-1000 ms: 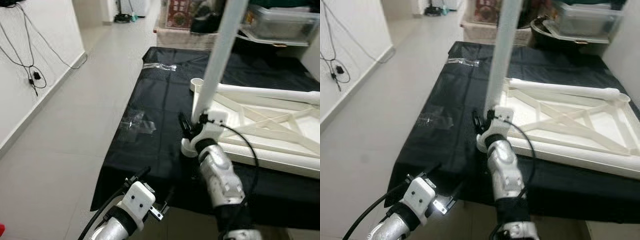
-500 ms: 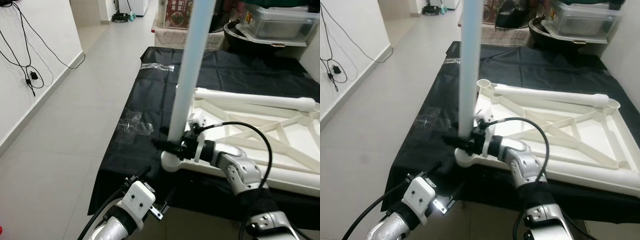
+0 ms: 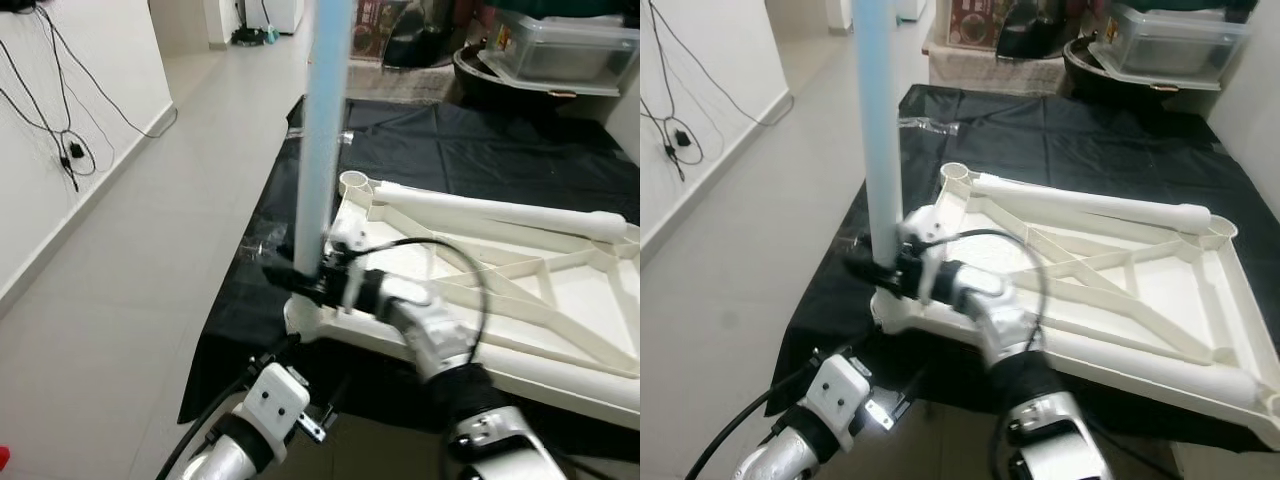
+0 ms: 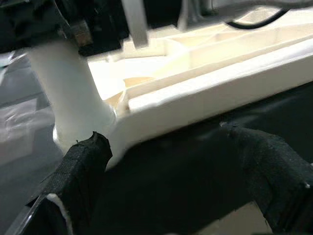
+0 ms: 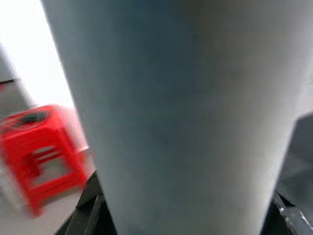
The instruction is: Building children table
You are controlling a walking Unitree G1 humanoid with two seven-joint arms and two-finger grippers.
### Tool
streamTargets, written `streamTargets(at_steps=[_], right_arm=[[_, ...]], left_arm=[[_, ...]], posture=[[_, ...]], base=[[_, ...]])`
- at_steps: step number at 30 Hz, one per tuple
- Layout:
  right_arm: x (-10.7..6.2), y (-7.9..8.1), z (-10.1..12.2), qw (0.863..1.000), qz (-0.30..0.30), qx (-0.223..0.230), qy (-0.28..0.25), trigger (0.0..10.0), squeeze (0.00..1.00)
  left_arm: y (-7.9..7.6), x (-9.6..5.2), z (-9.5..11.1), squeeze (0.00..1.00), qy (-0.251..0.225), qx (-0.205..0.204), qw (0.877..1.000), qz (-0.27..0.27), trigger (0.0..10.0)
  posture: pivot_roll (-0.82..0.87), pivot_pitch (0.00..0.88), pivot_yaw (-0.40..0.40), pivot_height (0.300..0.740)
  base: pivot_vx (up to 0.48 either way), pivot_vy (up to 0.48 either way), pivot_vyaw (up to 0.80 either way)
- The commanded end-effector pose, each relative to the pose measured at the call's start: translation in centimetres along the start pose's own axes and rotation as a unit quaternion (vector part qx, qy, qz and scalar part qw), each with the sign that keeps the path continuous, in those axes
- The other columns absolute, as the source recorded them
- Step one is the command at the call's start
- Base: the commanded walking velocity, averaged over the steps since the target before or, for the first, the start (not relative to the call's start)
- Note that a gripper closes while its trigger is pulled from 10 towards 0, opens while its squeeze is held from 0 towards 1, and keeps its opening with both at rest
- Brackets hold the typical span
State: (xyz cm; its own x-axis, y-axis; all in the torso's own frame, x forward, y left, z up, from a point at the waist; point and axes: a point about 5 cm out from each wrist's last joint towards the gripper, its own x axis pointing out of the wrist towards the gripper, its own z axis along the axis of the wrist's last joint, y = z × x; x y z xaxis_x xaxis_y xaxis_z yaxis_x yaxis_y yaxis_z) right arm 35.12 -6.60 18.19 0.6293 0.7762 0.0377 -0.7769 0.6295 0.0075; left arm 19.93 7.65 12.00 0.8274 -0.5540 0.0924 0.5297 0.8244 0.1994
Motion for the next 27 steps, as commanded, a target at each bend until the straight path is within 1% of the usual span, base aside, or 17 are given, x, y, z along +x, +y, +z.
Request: streamTargets(at_steps=[1,4,5,7,8,10,11,12,14,15,19,21,22,23,24,25,27], right_arm=[[-1.2,-2.2,-1.4,0.989,-0.14,0.037,0.021,0.0,0.0],[-1.2,-2.2,-1.4,0.989,-0.14,0.037,0.021,0.0,0.0],[-2.3,-3.5,-1.5,0.965,-0.258,0.042,0.017,0.0,0.0],[-2.3,-3.5,-1.5,0.965,-0.258,0.042,0.017,0.0,0.0],[-4.0,-3.7,-1.4,0.922,-0.384,0.04,0.002,0.0,0.0],[-4.0,-3.7,-1.4,0.922,-0.384,0.04,0.002,0.0,0.0],[-5.5,-3.1,-1.5,0.88,-0.472,0.048,-0.011,0.0,0.0],[-6.5,-2.4,-1.7,0.85,-0.523,0.058,-0.017,0.0,0.0],[-6.5,-2.4,-1.7,0.85,-0.523,0.058,-0.017,0.0,0.0],[-6.7,-1.7,-2.0,0.837,-0.543,0.071,-0.016,0.0,0.0],[-5.9,-1.3,-2.4,0.834,-0.547,0.076,-0.016,0.0,0.0],[-5.9,-1.3,-2.4,0.834,-0.547,0.076,-0.016,0.0,0.0],[-4.6,-1.1,-2.0,0.864,-0.495,0.082,-0.044,10.0,1.0],[-4.1,-1.0,-1.4,0.881,-0.463,0.068,-0.063,10.0,1.0],[-4.1,-1.0,-1.4,0.881,-0.463,0.068,-0.063,10.0,1.0],[-3.8,-0.9,-1.0,0.892,-0.441,0.054,-0.079,10.0,1.0],[-3.8,-0.9,-1.0,0.892,-0.441,0.054,-0.079,10.0,1.0]], left_arm=[[-0.1,-0.1,-0.3,0.0,0.007,0.0,1.0,-0.002,10.0],[-0.1,-0.1,-0.3,0.0,0.007,0.0,1.0,-0.002,10.0],[-0.1,-0.1,-0.3,0.0,0.008,0.0,1.0,-0.002,10.0],[-0.1,-0.1,-0.3,0.0,0.008,0.0,1.0,-0.002,10.0],[-0.1,-0.1,-0.3,0.0,0.008,-0.001,1.0,-0.004,10.0],[-0.1,-0.1,-0.3,0.0,0.008,-0.001,1.0,-0.004,10.0],[-0.1,-0.1,-0.4,0.0,0.008,0.0,1.0,-0.004,10.0],[-0.1,-0.1,-0.4,0.0,0.009,0.0,1.0,-0.005,10.0],[-0.1,-0.1,-0.4,0.0,0.009,0.0,1.0,-0.005,10.0],[-0.1,-0.1,-0.4,0.0,0.009,0.0,1.0,-0.005,10.0],[-0.1,0.0,-0.4,0.0,0.008,0.001,1.0,-0.005,10.0],[-0.1,0.0,-0.4,0.0,0.008,0.001,1.0,-0.005,10.0],[0.0,0.0,-0.4,0.0,0.008,0.001,1.0,-0.004,10.0],[0.0,0.0,-0.4,0.0,0.008,0.0,1.0,-0.004,10.0],[0.0,0.0,-0.4,0.0,0.008,0.0,1.0,-0.004,10.0],[0.0,0.0,-0.4,0.0,0.008,0.0,1.0,-0.004,10.0],[0.0,0.0,-0.4,0.0,0.008,0.0,1.0,-0.004,10.0]], posture=[[0.09,0.107,-0.054,0.74],[0.09,0.107,-0.054,0.74],[0.08,0.105,-0.051,0.74],[0.08,0.105,-0.051,0.74],[0.08,0.101,-0.05,0.74],[0.08,0.101,-0.05,0.74],[0.08,0.095,-0.048,0.74],[0.09,0.093,-0.048,0.74],[0.09,0.093,-0.048,0.74],[0.09,0.091,-0.047,0.74],[0.08,0.097,-0.049,0.74],[0.08,0.097,-0.049,0.74],[0.08,0.104,-0.047,0.74],[0.08,0.105,-0.046,0.74],[0.08,0.105,-0.046,0.74],[0.08,0.106,-0.046,0.74],[0.08,0.106,-0.046,0.74]], base=[[0.0,0.0,0.0],[0.0,0.0,0.0],[0.0,0.0,0.0],[0.0,0.0,0.0],[0.0,0.0,0.0],[0.0,0.0,0.0],[0.0,0.0,0.0],[0.0,0.0,0.0],[0.0,0.0,0.0],[0.0,0.0,0.0],[0.0,0.0,0.0],[0.0,0.0,0.0],[0.0,0.0,0.0],[0.0,0.0,0.0],[0.0,0.0,0.0],[0.0,0.0,0.0],[0.0,0.0,0.0]])
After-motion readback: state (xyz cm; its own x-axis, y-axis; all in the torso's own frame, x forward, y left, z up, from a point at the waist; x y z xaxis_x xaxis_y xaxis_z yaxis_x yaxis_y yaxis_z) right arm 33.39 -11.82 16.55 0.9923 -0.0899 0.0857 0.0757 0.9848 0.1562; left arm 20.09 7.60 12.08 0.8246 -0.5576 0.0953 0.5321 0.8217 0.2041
